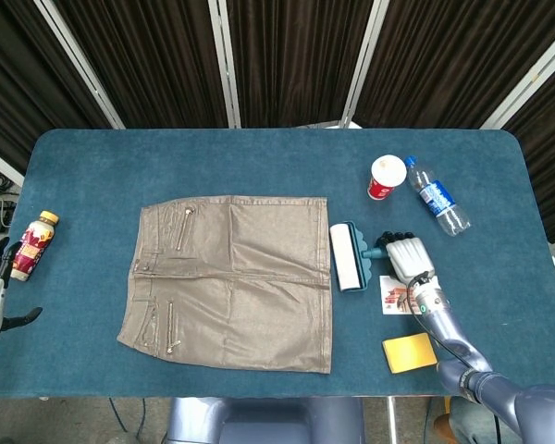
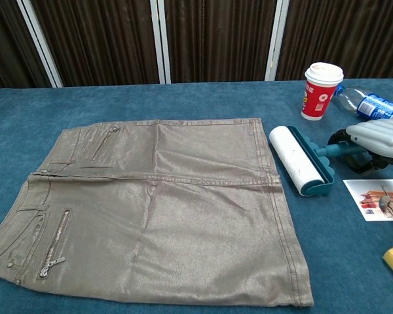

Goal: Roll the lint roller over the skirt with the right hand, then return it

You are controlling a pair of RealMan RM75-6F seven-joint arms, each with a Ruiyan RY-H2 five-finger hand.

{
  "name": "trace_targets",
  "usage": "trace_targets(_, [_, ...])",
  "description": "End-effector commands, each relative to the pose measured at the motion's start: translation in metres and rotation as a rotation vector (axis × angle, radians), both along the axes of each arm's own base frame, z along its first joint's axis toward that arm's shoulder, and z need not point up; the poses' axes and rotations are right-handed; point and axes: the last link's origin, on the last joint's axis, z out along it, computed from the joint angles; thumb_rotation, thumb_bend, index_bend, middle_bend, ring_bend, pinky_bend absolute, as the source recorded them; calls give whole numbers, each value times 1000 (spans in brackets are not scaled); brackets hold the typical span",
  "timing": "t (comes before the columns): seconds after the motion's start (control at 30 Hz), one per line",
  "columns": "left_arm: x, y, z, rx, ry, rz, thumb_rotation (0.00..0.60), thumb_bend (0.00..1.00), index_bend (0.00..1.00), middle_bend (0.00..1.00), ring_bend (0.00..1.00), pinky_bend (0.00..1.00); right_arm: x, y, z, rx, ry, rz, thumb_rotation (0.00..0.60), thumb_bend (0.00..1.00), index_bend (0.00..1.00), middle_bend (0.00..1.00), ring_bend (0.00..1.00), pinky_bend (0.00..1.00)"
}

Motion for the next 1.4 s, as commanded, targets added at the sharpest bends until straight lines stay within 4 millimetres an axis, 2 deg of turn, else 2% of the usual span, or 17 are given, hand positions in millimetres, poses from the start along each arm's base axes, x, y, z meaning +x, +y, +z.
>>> trace_targets(0.03, [0,0,0,-1,-1,0,600,0,0,0,0,0,2,1,3,-20,-44,17,600,750,448,474,364,380])
trace_targets(0.2, [2,0,-1,-5,-7,-5,600,0,0,0,0,0,8,4,15,-44,-71,91,600,832,462,484,373,396])
trace_targets(0.33, [4,-1,0,-4,-16,-15,600,0,0,0,0,0,20,7,28,-54,-88,165,600,858,462,484,373,396])
trace_targets(0.47, [6,-2,2,-5,-27,-27,600,0,0,0,0,0,47,12,41,-61,-95,273,600,858,462,484,373,396])
trace_targets(0.63, [9,-3,1,-17,-32,-38,600,0,0,0,0,0,92,23,43,-11,-25,441,600,874,461,484,373,396])
trace_targets(0.8, [10,-4,0,-27,-36,-47,600,0,0,0,0,0,135,36,26,75,27,515,600,908,459,484,373,396])
trace_targets(1.07, [6,-3,3,-28,-48,-37,600,0,0,0,0,0,189,56,-24,199,169,643,600,962,459,484,373,396])
trace_targets(1.27, [3,-3,8,-19,-62,-28,600,0,0,0,0,0,212,70,-50,253,200,692,600,973,461,484,373,396])
trace_targets(1.4, [1,-3,12,-12,-71,-24,600,0,0,0,0,0,213,71,-60,257,232,688,600,979,462,484,373,397])
